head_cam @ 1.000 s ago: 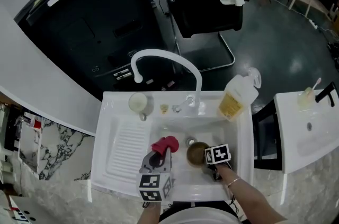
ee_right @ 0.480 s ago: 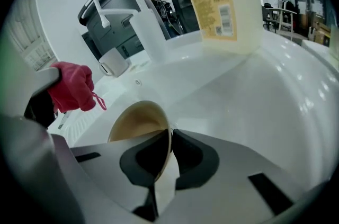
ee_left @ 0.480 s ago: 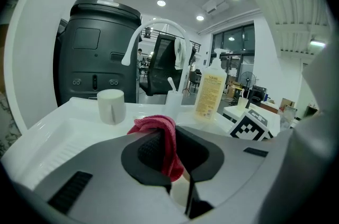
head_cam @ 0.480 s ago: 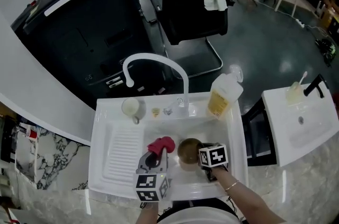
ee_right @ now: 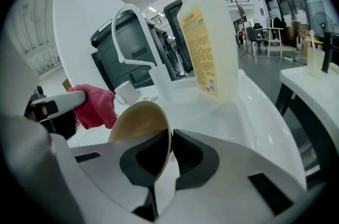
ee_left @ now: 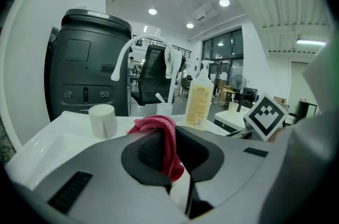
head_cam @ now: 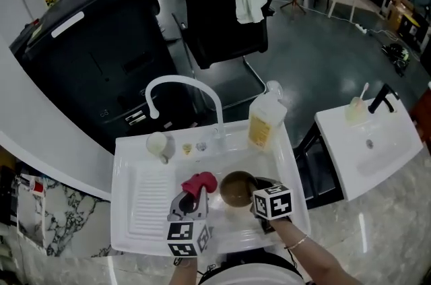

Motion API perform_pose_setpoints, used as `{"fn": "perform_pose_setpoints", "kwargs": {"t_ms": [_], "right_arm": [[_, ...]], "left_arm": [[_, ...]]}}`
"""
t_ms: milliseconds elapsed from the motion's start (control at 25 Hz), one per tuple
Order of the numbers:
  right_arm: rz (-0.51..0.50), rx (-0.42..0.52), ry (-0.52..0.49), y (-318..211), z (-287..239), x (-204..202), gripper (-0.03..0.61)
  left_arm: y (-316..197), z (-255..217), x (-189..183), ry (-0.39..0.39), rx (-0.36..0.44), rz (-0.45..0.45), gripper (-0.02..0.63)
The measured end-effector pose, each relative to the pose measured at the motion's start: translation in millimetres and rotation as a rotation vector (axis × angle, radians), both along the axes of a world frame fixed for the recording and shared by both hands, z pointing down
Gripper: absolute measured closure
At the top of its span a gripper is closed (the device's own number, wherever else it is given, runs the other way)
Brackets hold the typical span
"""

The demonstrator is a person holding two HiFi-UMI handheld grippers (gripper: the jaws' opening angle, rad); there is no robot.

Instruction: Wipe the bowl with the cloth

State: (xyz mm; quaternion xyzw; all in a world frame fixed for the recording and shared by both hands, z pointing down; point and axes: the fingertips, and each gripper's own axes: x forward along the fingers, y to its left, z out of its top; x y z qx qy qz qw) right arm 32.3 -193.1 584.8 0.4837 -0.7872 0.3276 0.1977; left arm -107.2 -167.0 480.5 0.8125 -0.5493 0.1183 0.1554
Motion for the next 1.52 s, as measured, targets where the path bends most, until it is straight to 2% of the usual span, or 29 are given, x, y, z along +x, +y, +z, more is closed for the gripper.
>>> {"fn": "perform_pose_setpoints", "kwargs": {"t_ms": [240,640,840,920,1080,1200,1320,1400,1520], "right_arm": [[0.047,0.131,-0.017,10.3,-52.3,4.9,0.554],[0.087,0.275,-0.035,36.3,-113.5,6.2,0.554],[0.109,0.298,0.002,41.2,-121.3,12.9,0.554],[0.117,0.297,0.016,41.1,-120.6,13.6,0.554],[0.127,0.307,0.030,39.1,-120.7,12.6,0.561],[0.119,0.316,0.053,35.3,-123.4,9.5,0.554],[0.106,0.324,0.058,31.9,-126.1,4.7,0.555],[0.102,0.330,0.060,31.2,-128.4,3.3,0.557],[0.095,0.340,0.073,31.3,-131.0,2.4,0.560]], "left_arm": [[10.9,-13.2,7.1,-0.012,0.029,0.047,0.566],[24.0,-40.1,8.7,-0.022,0.093,0.075,0.566],[37.5,-69.9,8.9,-0.067,0.181,0.073,0.566],[45.5,-89.2,17.2,-0.069,0.234,0.110,0.566],[63.6,-136.5,49.8,-0.004,0.347,0.222,0.566],[69.7,-147.8,69.1,-0.013,0.387,0.291,0.566],[73.2,-139.4,81.2,-0.072,0.382,0.331,0.566],[74.4,-120.3,87.9,-0.117,0.321,0.360,0.566],[68.4,-94.5,93.7,-0.130,0.234,0.383,0.566]]}}
